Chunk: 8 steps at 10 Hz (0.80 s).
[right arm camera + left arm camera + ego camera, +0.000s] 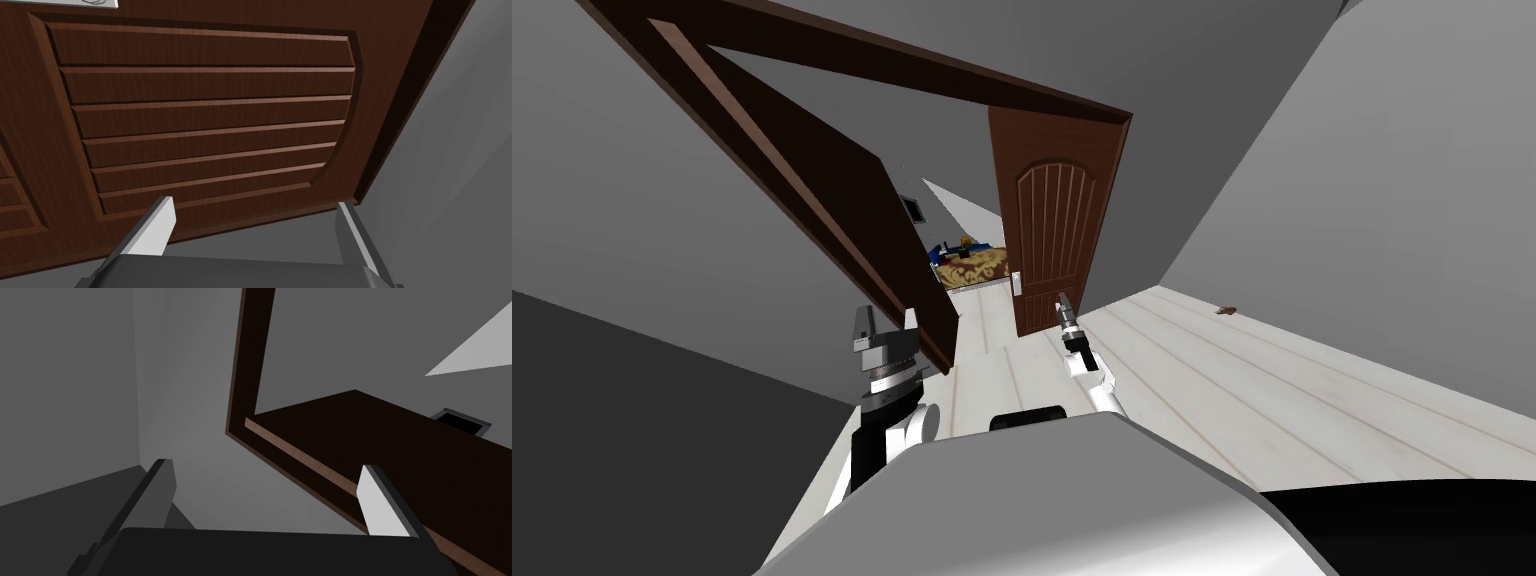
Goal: Push the door open
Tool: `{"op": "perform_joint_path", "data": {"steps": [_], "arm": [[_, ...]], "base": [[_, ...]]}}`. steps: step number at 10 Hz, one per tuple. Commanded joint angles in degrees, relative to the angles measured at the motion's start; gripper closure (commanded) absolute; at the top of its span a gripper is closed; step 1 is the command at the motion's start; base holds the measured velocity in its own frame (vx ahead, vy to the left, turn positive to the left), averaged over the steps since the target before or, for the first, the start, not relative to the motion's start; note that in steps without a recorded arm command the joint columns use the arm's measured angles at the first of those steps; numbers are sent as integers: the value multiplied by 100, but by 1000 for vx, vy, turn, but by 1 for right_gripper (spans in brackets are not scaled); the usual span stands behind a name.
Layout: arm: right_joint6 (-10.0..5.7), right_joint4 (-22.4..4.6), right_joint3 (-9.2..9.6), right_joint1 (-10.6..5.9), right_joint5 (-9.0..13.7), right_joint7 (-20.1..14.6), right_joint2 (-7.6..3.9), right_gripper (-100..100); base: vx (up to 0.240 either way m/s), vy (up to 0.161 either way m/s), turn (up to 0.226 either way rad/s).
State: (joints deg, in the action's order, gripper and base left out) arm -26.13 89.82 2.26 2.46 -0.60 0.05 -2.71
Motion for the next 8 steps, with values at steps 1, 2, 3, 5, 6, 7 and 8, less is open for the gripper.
{"op": "perform_joint_path", "data": {"steps": [1, 2, 3, 5, 6, 7, 8], "arm": [[14, -274, 34, -148, 3, -15, 10, -100], [23, -436, 65, -272, 6, -28, 20, -100], [23, -490, 65, -272, 6, -28, 20, -100], [40, -922, 127, -520, 10, -55, 40, -100], [48, -1130, 157, -640, 13, -68, 55, -100], [48, -1132, 157, -640, 13, -68, 55, -100], [57, -1342, 188, -761, 15, -81, 70, -100]], "base": [[42, -11, -6], [74, -15, -12], [62, -7, 0], [76, -13, -10], [93, -20, -9], [68, -6, 2], [56, -10, -9]]}}
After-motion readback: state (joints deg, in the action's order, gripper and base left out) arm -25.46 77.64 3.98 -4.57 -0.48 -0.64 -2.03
